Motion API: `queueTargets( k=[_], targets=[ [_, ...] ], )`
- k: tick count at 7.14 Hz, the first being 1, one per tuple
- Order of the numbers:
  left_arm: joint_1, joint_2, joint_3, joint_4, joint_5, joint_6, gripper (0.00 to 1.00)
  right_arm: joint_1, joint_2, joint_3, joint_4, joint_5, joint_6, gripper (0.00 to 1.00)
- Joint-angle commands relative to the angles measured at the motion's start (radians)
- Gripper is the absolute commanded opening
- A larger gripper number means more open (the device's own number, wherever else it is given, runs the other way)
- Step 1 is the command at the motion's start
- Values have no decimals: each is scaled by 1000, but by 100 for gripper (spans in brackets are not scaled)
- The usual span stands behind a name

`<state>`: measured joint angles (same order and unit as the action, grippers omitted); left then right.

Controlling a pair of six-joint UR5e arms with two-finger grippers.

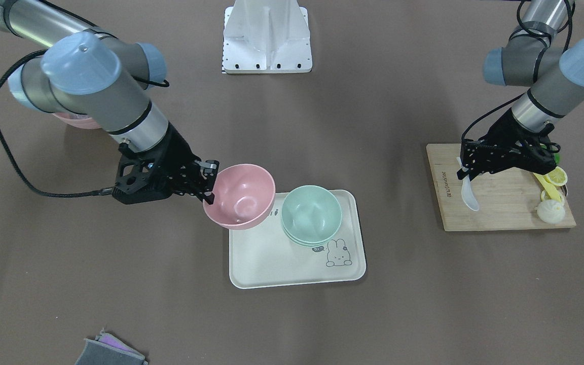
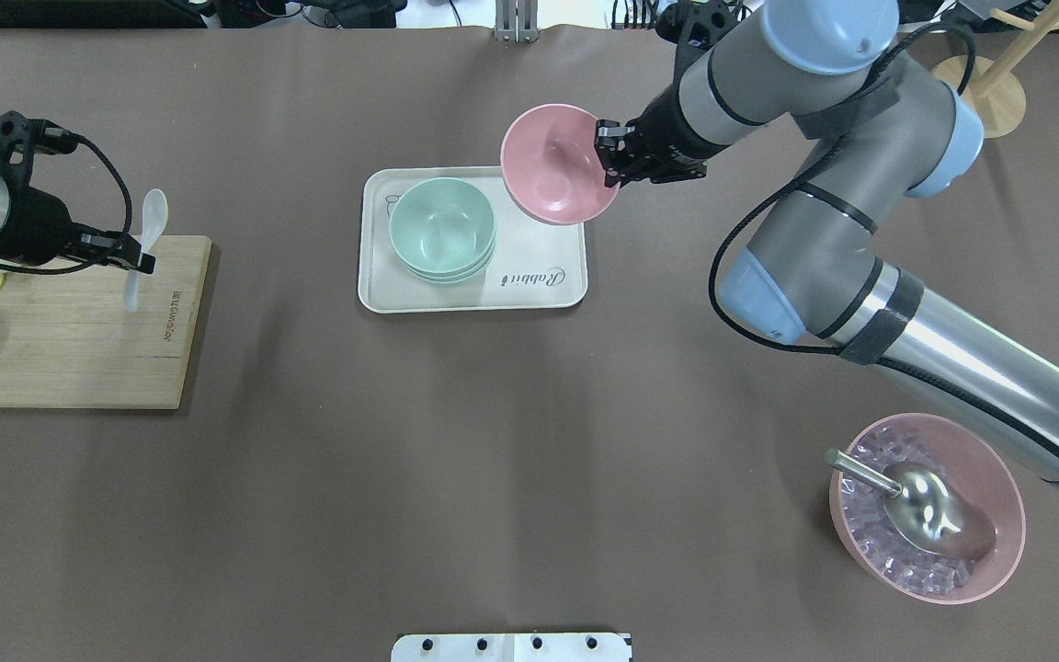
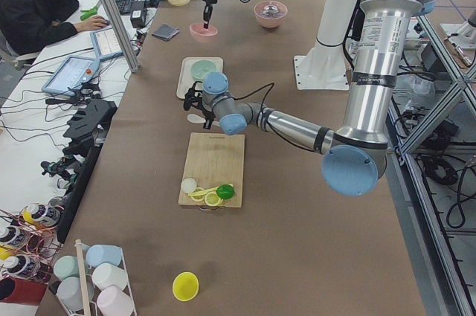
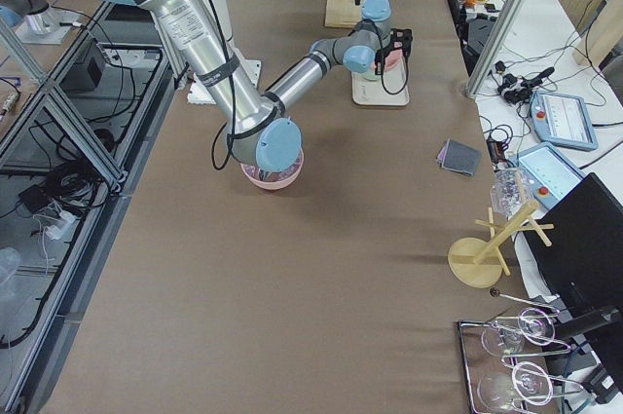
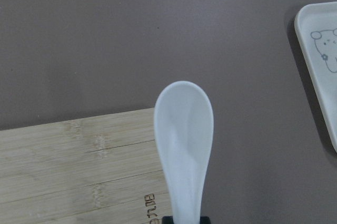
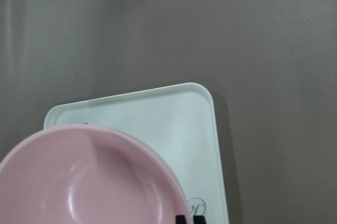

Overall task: Stack pink bowl on green and place spoon
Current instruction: 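Carry the pink bowl with the right gripper over the green bowl stack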

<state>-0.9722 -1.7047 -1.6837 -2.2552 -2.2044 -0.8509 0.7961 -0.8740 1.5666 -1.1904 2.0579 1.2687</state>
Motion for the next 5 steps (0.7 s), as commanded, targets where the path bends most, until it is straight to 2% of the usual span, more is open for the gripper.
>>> queueTargets(
  k=[1,3,5],
  targets=[
    [1,-6,2,0,0,-13,0,-69,119,-100,-8,-96,72,0],
    [1,-6,6,0,0,-13,0,-116,130,-108,11,-137,80,0],
    [1,-6,6,-1,2,-13,0,-150,153,-193,119,-194,144,0]
  ],
)
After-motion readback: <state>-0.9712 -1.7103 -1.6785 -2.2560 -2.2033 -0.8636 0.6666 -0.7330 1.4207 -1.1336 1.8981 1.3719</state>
